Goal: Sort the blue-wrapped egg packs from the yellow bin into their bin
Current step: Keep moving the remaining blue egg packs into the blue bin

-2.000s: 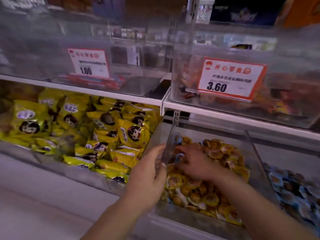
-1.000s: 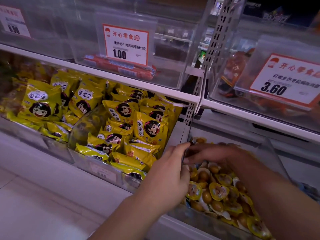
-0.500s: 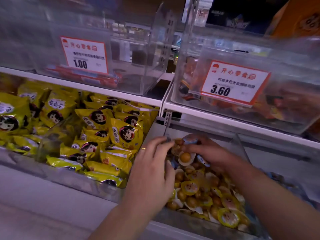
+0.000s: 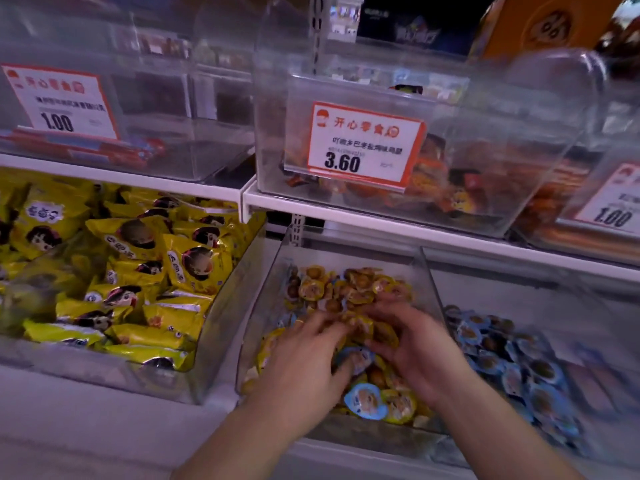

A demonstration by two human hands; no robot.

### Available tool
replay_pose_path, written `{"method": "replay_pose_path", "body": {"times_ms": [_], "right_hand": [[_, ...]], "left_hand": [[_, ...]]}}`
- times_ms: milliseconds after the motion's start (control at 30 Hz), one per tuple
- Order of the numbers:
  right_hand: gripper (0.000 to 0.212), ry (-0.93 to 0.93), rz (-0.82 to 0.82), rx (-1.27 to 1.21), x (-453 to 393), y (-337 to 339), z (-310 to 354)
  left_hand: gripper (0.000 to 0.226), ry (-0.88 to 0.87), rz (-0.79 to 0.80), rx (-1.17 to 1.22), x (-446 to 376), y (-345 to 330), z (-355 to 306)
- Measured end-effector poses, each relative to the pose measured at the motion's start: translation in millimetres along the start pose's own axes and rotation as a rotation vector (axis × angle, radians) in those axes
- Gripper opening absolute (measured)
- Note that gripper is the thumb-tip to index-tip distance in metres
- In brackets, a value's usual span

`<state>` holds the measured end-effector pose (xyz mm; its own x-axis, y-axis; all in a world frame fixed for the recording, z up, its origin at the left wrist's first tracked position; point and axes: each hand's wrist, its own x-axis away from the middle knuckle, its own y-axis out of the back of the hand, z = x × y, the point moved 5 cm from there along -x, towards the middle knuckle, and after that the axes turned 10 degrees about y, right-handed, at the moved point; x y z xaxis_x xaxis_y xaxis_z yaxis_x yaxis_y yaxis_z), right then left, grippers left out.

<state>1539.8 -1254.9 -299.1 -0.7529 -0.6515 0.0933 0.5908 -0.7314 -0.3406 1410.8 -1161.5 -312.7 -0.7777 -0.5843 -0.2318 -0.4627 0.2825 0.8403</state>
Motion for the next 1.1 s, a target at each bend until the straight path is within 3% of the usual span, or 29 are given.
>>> {"method": "replay_pose_path", "body": {"times_ms": [100,267,367,433,533,600,667,900,1000,1100], "right_hand": [[0.023,0.05,0.005,0.03,-1,4,5],[0.029,0.238,0.041,0.344,2,3,17],[0.036,0.511,0.089,0.695,8,2,40],[0.038,0.61,0.204,0.825,14,2,51],[0.023,0.54,0.56,1.044,31,-8,39],[0.052,0.515,0.755,1.405,40,-11,18],[0.063,0.512,0.835,1.621,45,-14,3],[0.022,0.416,0.731,1.275,46,-8,4],[0.008,0.372,0.451,0.999,39,2,17],[0.005,0.247,0.104,0.5,34,11,22]], "left_hand": [[0.05,0.031,-0.007,-0.042,-4,1,5],[0.065,-0.031,0.085,-0.12,-11,0,5],[0.035,-0.042,-0.024,-0.033,-13,8,1],[0.023,0.019,-0.133,0.066,-13,18,0],[0.025,0.191,-0.193,0.291,-13,29,10],[0.021,0.226,-0.194,0.431,-11,33,15],[0.018,0.222,-0.168,0.502,-7,35,17],[0.022,0.22,-0.081,0.47,3,29,17],[0.016,0.216,-0.111,0.548,4,30,10],[0.009,0.205,-0.243,0.708,8,33,-8]]}}
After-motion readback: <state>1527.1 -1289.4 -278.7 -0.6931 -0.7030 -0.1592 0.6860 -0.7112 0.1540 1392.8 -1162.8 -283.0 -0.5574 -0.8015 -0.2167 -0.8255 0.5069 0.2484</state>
